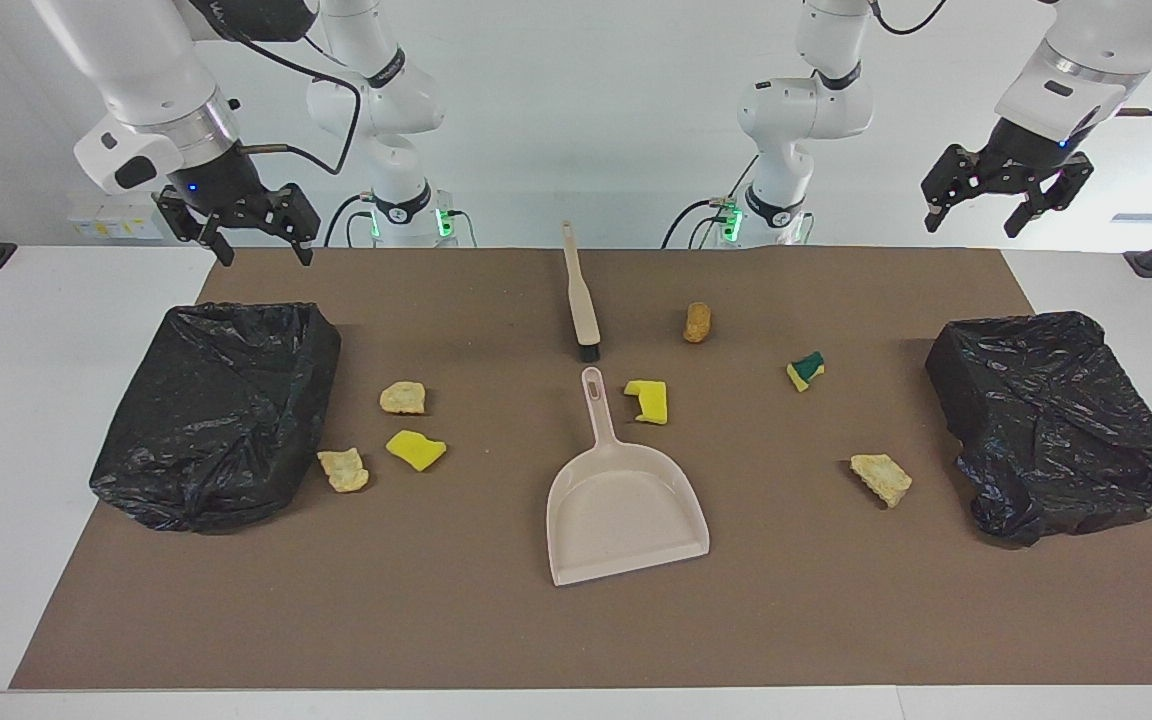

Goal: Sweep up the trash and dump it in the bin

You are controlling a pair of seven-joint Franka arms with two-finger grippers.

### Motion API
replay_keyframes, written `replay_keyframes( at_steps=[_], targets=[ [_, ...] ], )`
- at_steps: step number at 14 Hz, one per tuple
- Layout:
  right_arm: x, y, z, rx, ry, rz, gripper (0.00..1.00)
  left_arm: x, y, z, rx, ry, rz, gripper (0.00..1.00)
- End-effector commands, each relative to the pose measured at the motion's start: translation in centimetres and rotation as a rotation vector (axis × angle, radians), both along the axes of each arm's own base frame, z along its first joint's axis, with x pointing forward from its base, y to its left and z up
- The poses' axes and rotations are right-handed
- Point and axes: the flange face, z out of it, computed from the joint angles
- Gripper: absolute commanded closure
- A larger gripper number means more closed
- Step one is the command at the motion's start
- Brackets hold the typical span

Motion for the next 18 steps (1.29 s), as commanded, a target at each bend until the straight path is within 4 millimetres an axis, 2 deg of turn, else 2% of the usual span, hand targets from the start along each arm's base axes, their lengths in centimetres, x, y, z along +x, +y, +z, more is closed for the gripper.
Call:
replay_keyframes(
  at_steps=[1, 5, 9, 11, 14, 17, 18],
  targets=[
    [-0.3, 0.1, 0.3, 0.019, 0.003, -0.023, 0.0, -0.3, -0.1, 0.2, 0.001, -0.007, 0.0, 0.0],
    [-0.4, 0.2, 0.4, 0.017, 0.001, -0.02, 0.0, -0.5, -0.2, 0.1, 0.002, 0.005, 0.0, 0.0],
    [-1.1, 0.2, -0.8, 0.015, -0.011, -0.009, 0.0, -0.9, -0.6, 0.0, 0.002, 0.022, -0.013, 0.0],
    [-0.5, 1.7, -1.3, 0.014, -0.019, 0.017, 0.0, -1.2, -0.6, -0.3, 0.003, 0.045, -0.025, 0.0],
    [0.8, 2.8, -2.5, 0.019, -0.034, 0.039, 0.0, -2.2, -0.7, -0.9, 0.003, 0.06, -0.019, 0.0],
    [3.0, 6.6, -5.2, 0.025, -0.055, 0.096, 0.0, -2.7, -0.7, -1.1, 0.002, 0.063, -0.01, 0.0],
    [3.9, 8.7, -6.4, 0.039, -0.068, 0.115, 0.0, -3.0, -0.9, -1.3, 0.003, 0.065, -0.015, 0.0]
  ],
)
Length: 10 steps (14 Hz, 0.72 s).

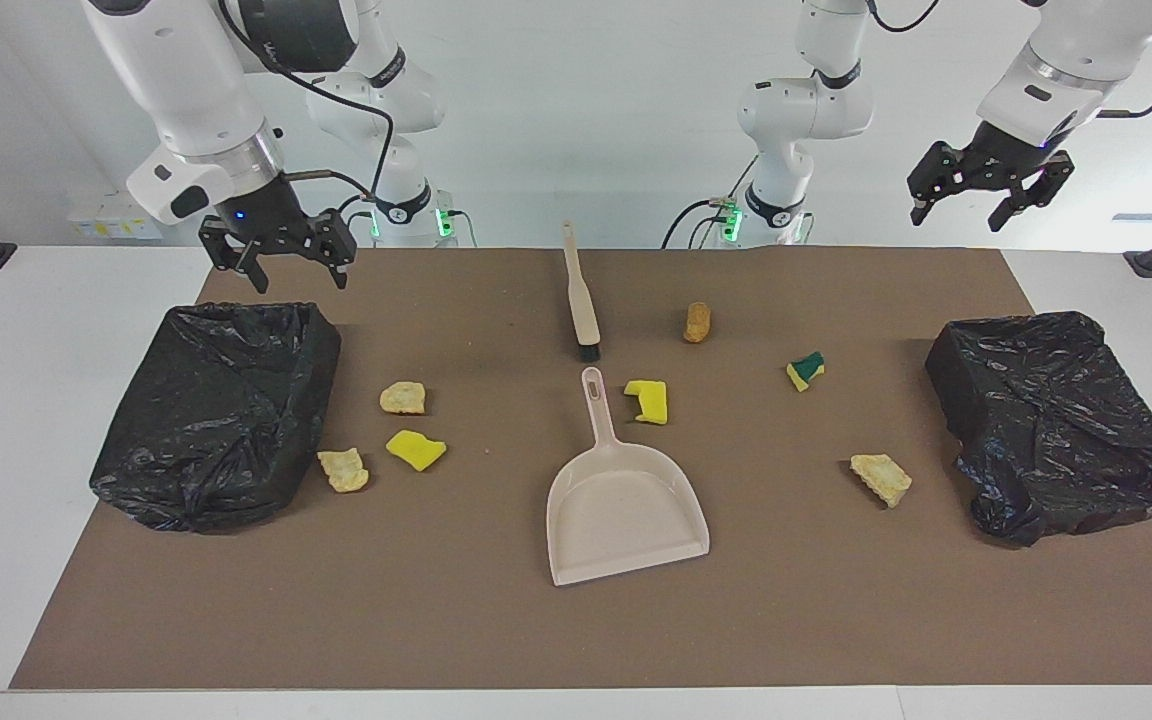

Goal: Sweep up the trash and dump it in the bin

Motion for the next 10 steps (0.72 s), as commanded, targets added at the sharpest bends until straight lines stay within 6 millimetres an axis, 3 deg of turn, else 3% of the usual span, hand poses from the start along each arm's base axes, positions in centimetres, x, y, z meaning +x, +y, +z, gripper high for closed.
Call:
replay_keyframes(
  at_steps=[1, 6, 10],
  targets=[
    [1.8, 4.0, -3.0, 0.032, -0.018, 0.033, 0.0, -1.8, -0.7, -0.6, 0.0, 0.005, -0.009, 0.0],
    [4.3, 11.7, -9.1, 0.11, -0.03, 0.015, 0.0, -2.8, -3.1, -2.8, 0.002, 0.014, -0.049, 0.0],
    [4.2, 18.2, -12.9, 0.123, -0.024, 0.006, 0.0, -4.6, -5.5, -5.3, 0.006, -0.004, -0.003, 0.0]
  ],
)
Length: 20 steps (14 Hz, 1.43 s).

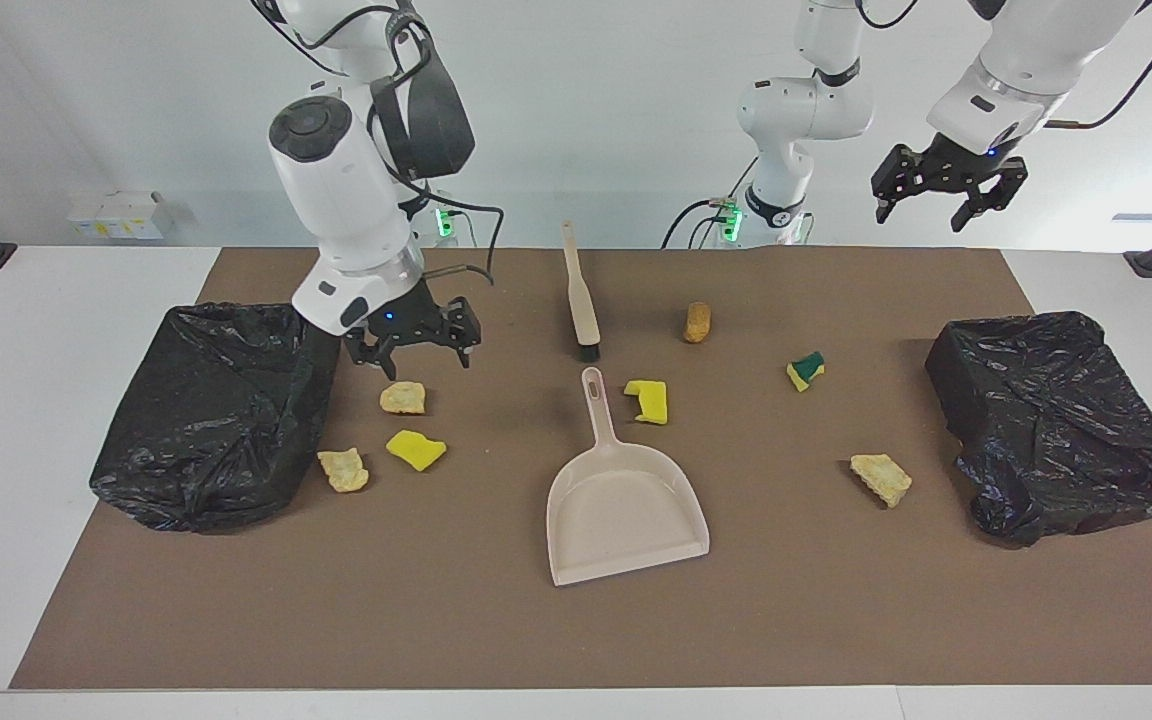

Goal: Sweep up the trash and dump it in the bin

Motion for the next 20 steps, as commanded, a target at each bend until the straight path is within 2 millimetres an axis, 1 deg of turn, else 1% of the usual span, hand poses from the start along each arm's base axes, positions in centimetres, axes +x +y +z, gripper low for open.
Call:
replay_keyframes(
  at_steps=[1, 4, 6, 7, 8, 10, 11, 12, 13, 14, 15, 16, 17, 19, 20],
  targets=[
    [-0.3, 3.8, -1.8, 0.028, -0.001, -0.013, 0.0, -2.1, -2.0, -1.3, -0.002, -0.029, 0.012, 0.0],
    [-1.0, 8.7, -4.5, 0.04, -0.016, -0.033, 0.0, -3.0, -4.5, -3.3, -0.001, -0.036, 0.014, 0.0],
    [-1.3, 11.7, -7.3, 0.048, -0.026, -0.036, 0.0, -4.0, -6.1, -4.8, -0.003, -0.042, -0.009, 0.0],
    [-1.4, 12.9, -8.9, 0.048, -0.034, -0.027, 0.0, -4.5, -7.1, -5.6, -0.003, -0.048, -0.003, 0.0],
    [-1.4, 13.6, -10.6, 0.038, -0.032, -0.018, 0.0, -4.9, -8.1, -6.0, -0.001, -0.047, 0.02, 0.0],
    [-1.6, 14.0, -12.7, 0.018, -0.017, -0.005, 0.0, -5.3, -8.9, -7.4, 0.005, -0.037, 0.027, 0.0],
    [-2.5, 14.6, -13.6, 0.001, -0.007, 0.023, 0.0, -5.7, -9.9, -7.8, 0.002, -0.046, 0.017, 0.0],
    [-2.9, 14.6, -14.2, -0.02, -0.001, 0.039, 0.0, -5.9, -10.4, -8.3, 0.004, -0.047, 0.045, 0.0],
    [-3.1, 14.3, -14.4, -0.037, 0.007, 0.047, 0.01, -6.3, -10.8, -9.0, 0.004, -0.048, 0.058, 0.0],
    [-3.4, 14.2, -14.5, -0.044, 0.017, 0.05, 0.1, -6.7, -11.4, -9.2, 0.002, -0.054, 0.049, 0.0],
    [-3.8, 14.2, -14.6, -0.056, 0.033, 0.059, 0.24, -6.8, -11.4, -9.7, 0.004, -0.05, 0.054, 0.0],
    [-4.2, 14.3, -14.5, -0.074, 0.047, 0.071, 0.34, -7.0, -11.9, -10.1, 0.005, -0.05, 0.054, 0.0],
    [-4.5, 14.5, -14.4, -0.09, 0.055, 0.084, 0.35, -7.4, -12.5, -10.4, 0.004, -0.053, 0.072, 0.0],
    [-4.5, 14.4, -14.3, -0.099, 0.062, 0.088, 0.35, -7.7, -13.1, -11.3, -0.003, -0.05, 0.088, 0.0],
    [-4.5, 14.2, -14.1, -0.099, 0.062, 0.091, 0.35, -7.8, -13.4, -11.4, -0.009, -0.048, 0.091, 0.0]
  ],
)
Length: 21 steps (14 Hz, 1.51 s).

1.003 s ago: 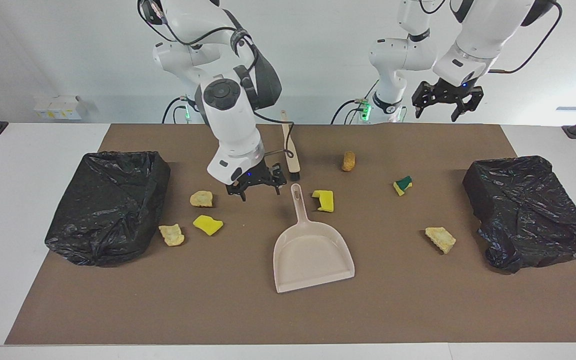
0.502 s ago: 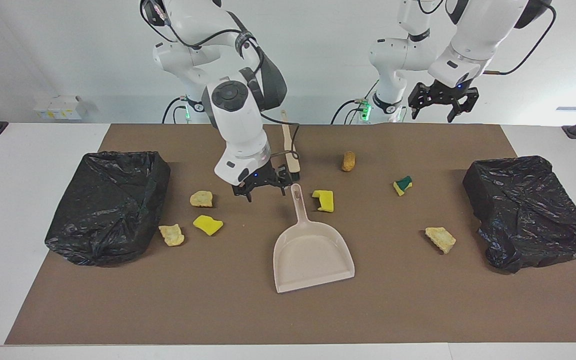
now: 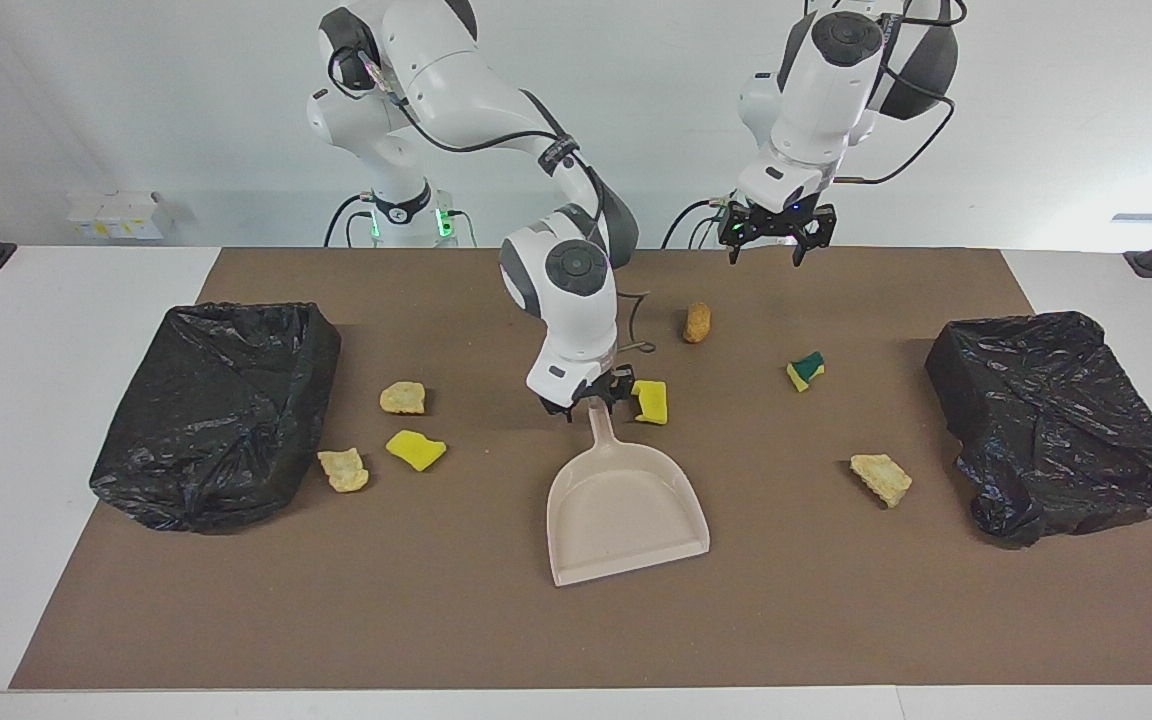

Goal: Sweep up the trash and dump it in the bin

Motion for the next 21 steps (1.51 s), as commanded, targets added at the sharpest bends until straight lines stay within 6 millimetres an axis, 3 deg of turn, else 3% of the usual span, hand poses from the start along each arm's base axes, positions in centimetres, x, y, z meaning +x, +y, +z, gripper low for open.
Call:
replay_keyframes(
  at_steps=[1, 3, 4, 5, 6, 8, 10, 13, 15, 18, 21],
  targets=[
    [-0.4, -0.8, 0.7, -0.021, 0.003, 0.013, 0.35, -1.1, -0.3, -0.4, -0.034, -0.015, 0.021, 0.0],
    [-0.2, -1.1, 1.1, -0.019, -0.001, 0.012, 0.4, -1.2, -0.7, -0.4, -0.044, -0.015, 0.018, 0.0],
    [-0.2, -1.3, 1.4, -0.018, 0.001, 0.039, 0.56, -1.4, -1.1, -0.6, -0.043, -0.012, 0.009, 0.04],
    [0.0, -1.8, 1.6, -0.015, 0.007, 0.066, 0.63, -1.5, -1.4, -0.6, -0.043, -0.014, 0.006, 0.08],
    [0.5, -2.8, 1.6, -0.012, 0.013, 0.07, 0.69, -1.8, -2.1, -0.6, -0.043, -0.011, 0.011, 0.24],
    [1.5, -5.4, 2.2, -0.005, 0.022, 0.102, 0.97, -2.2, -2.6, -0.7, -0.04, -0.006, 0.035, 0.34],
    [2.5, -7.7, 3.8, 0.024, 0.014, 0.118, 1.0, -2.8, -3.9, -0.8, -0.04, -0.006, 0.006, 0.45],
    [3.3, -13.1, 7.2, 0.034, 0.037, 0.148, 1.0, -4.7, -6.4, -1.2, -0.039, 0.006, 0.013, 0.48],
    [3.4, -15.6, 7.5, 0.034, 0.061, 0.19, 1.0, -6.6, -8.8, -1.9, -0.035, 0.015, 0.045, 0.47],
    [2.2, -14.6, 7.1, 0.042, 0.026, 0.287, 1.0, -9.6, -11.9, -3.6, -0.039, 0.03, 0.084, 0.31],
    [1.6, -14.7, 4.7, 0.041, 0.006, 0.289, 1.0, -12.6, -16.1, -6.6, -0.01, 0.05, 0.164, 0.29]
  ],
)
